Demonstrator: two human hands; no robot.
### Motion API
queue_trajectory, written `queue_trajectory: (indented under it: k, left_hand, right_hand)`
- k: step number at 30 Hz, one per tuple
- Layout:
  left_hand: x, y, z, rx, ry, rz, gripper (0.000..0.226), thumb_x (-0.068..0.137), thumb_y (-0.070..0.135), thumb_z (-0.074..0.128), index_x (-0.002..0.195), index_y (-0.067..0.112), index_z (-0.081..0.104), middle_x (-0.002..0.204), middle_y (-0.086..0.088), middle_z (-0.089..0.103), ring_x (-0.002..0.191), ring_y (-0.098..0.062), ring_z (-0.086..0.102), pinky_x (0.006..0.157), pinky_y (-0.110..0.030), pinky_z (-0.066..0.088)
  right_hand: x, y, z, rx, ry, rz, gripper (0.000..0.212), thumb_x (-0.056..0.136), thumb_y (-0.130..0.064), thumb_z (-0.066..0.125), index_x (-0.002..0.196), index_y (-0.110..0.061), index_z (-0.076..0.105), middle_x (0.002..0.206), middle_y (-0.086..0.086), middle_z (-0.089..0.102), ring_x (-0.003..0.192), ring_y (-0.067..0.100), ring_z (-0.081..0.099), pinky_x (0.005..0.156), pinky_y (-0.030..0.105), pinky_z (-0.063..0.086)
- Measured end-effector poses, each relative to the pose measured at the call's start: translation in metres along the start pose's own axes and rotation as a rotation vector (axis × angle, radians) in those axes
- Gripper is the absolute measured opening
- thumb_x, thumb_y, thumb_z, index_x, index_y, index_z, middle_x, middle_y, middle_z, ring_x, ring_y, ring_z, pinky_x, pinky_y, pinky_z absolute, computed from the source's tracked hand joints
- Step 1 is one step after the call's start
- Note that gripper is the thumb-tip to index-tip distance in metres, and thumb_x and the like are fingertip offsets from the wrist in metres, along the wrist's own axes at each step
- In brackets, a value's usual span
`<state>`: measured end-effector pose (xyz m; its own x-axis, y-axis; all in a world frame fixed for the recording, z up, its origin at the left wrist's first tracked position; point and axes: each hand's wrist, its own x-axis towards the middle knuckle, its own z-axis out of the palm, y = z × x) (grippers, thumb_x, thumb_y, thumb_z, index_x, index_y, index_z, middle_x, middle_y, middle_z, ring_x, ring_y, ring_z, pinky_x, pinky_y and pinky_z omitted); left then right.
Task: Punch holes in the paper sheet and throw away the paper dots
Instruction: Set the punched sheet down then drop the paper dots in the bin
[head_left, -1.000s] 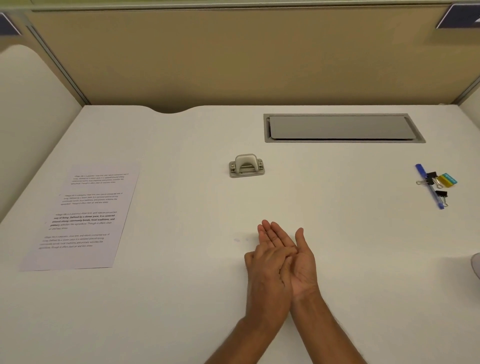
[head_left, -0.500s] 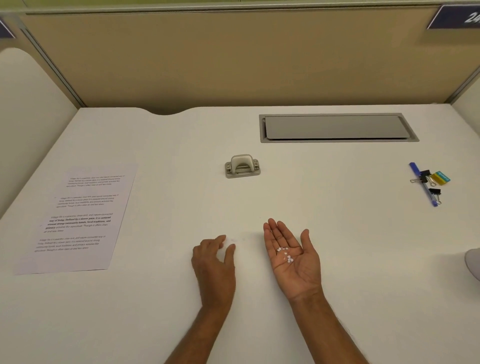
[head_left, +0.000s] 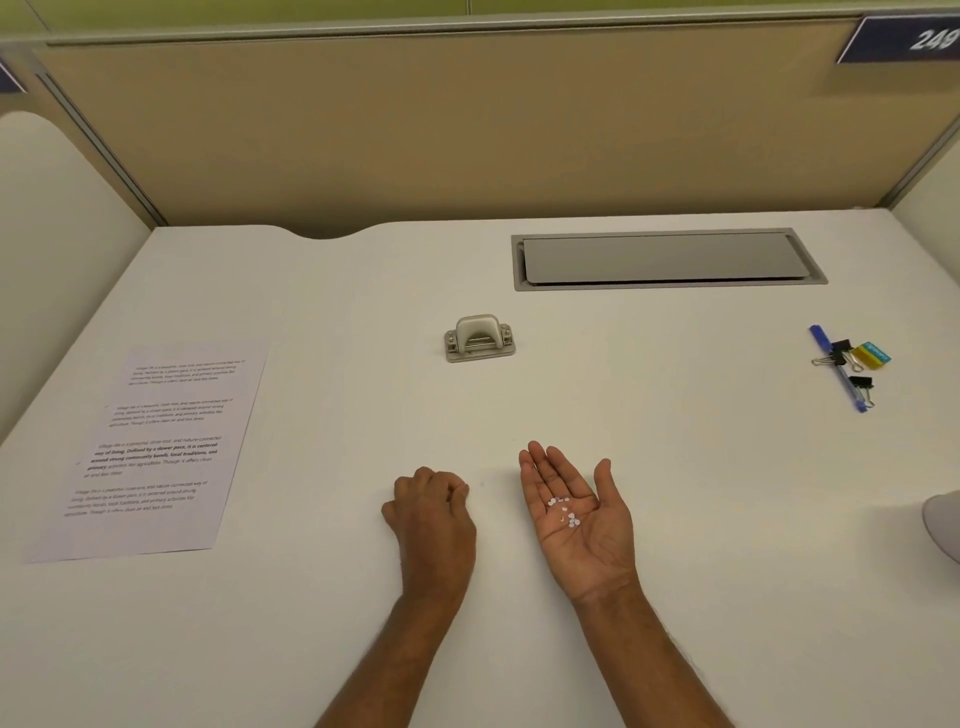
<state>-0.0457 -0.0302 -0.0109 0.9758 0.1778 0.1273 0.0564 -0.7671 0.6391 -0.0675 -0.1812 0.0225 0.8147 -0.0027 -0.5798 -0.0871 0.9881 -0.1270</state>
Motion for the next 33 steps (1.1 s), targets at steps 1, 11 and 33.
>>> queue_trajectory:
  k: [1, 11, 33]
  left_hand:
    - [0.0, 0.001, 0.001, 0.024, 0.001, 0.003, 0.025, 0.087, -0.001, 0.066, 0.076, 0.021, 0.06, 0.082, 0.007, 0.059, 0.085, -0.021, 0.049, 0.078, -0.033, 0.028]
    - [-0.033, 0.043, -0.017, -0.483, -0.213, -0.058, 0.019, 0.093, 0.008, 0.062, 0.087, 0.026, 0.064, 0.09, 0.013, 0.065, 0.093, -0.009, 0.059, 0.083, -0.021, 0.045]
    - [-0.017, -0.001, -0.013, -0.223, 0.037, -0.046, 0.022, 0.09, 0.013, 0.073, 0.112, 0.011, 0.073, 0.102, 0.002, 0.068, 0.101, -0.014, 0.059, 0.088, -0.022, 0.048]
  right_hand:
    - [0.0, 0.0, 0.0, 0.0, 0.0, -0.001, 0.059, 0.1, -0.043, 0.051, 0.122, 0.012, 0.058, 0.127, 0.03, 0.063, 0.115, 0.043, 0.064, 0.095, 0.051, 0.053]
    - [0.002, 0.007, 0.001, -0.075, 0.024, 0.012, 0.062, 0.1, -0.046, 0.049, 0.126, 0.009, 0.056, 0.129, 0.028, 0.063, 0.119, 0.04, 0.062, 0.109, 0.047, 0.044]
    - [0.0, 0.003, -0.002, 0.023, 0.006, 0.0, 0.058, 0.1, -0.042, 0.051, 0.124, 0.01, 0.057, 0.127, 0.029, 0.063, 0.119, 0.042, 0.062, 0.099, 0.049, 0.051]
